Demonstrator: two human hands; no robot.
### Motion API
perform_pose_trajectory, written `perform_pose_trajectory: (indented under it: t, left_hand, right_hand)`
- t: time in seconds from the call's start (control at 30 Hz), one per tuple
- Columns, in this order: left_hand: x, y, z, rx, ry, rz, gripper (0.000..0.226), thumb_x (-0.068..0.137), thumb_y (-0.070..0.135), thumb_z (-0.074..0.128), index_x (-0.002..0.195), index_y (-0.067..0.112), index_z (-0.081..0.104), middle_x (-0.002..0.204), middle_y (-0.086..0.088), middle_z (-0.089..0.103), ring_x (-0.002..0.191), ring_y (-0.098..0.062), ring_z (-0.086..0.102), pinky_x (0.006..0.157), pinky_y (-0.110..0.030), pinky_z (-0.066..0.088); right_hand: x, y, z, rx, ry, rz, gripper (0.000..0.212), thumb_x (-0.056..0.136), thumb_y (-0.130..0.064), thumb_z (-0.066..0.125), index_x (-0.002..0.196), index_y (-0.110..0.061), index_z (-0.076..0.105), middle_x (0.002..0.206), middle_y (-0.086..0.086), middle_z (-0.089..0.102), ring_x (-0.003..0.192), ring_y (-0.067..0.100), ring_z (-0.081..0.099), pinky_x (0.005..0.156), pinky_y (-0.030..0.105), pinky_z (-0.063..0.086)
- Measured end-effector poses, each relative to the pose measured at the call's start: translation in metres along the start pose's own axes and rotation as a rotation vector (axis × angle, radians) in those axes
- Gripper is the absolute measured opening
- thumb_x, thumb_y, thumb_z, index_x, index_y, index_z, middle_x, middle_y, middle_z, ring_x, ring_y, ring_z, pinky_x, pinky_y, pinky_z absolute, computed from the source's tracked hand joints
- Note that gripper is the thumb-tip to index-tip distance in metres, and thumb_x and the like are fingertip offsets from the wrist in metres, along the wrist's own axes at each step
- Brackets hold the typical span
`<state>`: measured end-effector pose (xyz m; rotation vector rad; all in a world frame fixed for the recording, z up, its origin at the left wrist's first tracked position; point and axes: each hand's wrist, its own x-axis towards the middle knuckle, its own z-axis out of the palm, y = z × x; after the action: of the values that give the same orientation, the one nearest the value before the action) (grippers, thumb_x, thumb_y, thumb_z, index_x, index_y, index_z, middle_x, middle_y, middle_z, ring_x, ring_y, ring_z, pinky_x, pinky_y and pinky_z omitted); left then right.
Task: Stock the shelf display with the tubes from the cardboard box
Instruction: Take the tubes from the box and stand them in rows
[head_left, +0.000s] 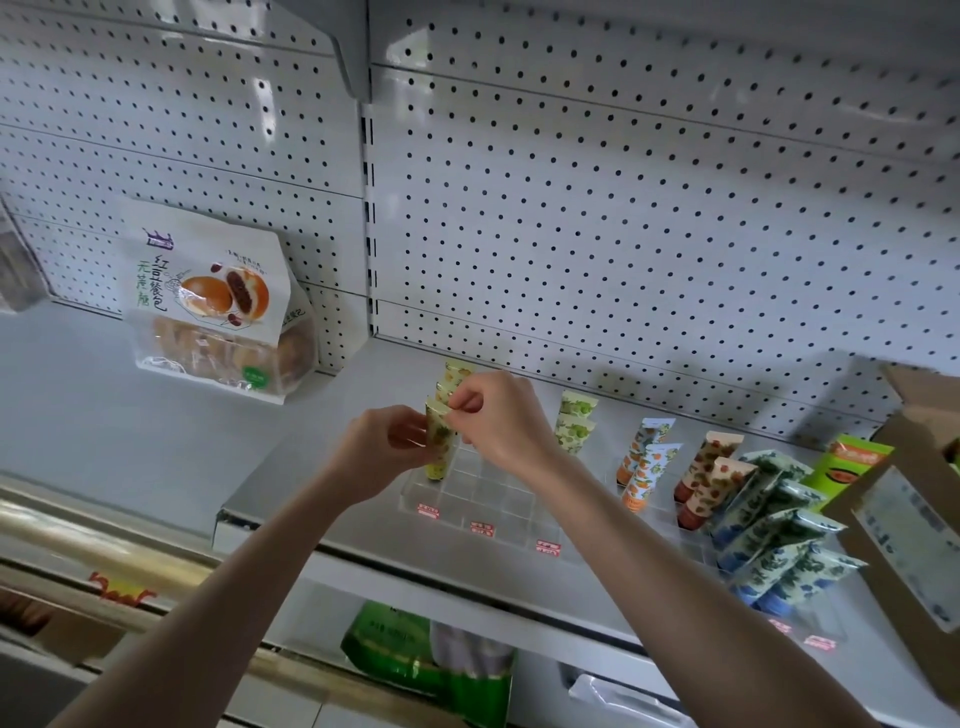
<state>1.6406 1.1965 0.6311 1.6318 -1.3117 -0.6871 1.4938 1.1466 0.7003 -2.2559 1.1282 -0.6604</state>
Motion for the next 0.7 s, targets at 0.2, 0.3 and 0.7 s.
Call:
perform_pose_trajectory:
  t: [0.2,0.3,0.7]
  left_hand:
    - [-0.005,0.006,-0.008,0.032,0.056,0.001,0.034,0.067,0.013,0.082,0.097,0.010,0.066,0.088,-0.004,0.069,0.081,-0.018,0.068,0.080,-0.035,0.055]
    - [-0.008,0.013,-0.011,0.039,0.072,0.016,0.035,0.068,0.013,0.081,0.099,0.010,0.065,0.090,-0.003,0.068,0.083,-0.018,0.067,0.079,-0.033,0.055]
    - [-0.017,0.063,-0.016,0.080,0.199,0.132,0.033,0.073,0.021,0.076,0.103,0.017,0.062,0.094,0.007,0.064,0.088,-0.008,0.062,0.080,-0.024,0.051]
  right_hand:
    - [0.000,0.002,-0.004,0.046,-0.005,0.021,0.010,0.082,-0.013,0.069,0.092,-0.010,0.068,0.082,0.000,0.066,0.070,0.014,0.064,0.069,0.026,0.053]
    - [-0.002,0.001,-0.010,0.074,0.007,0.011,0.008,0.084,-0.014,0.067,0.090,-0.010,0.067,0.081,0.001,0.067,0.071,0.016,0.066,0.069,0.028,0.055]
    - [-0.011,0.021,-0.067,0.196,0.143,0.027,0.012,0.085,-0.017,0.063,0.075,-0.023,0.065,0.074,-0.009,0.066,0.070,0.011,0.065,0.071,0.030,0.056]
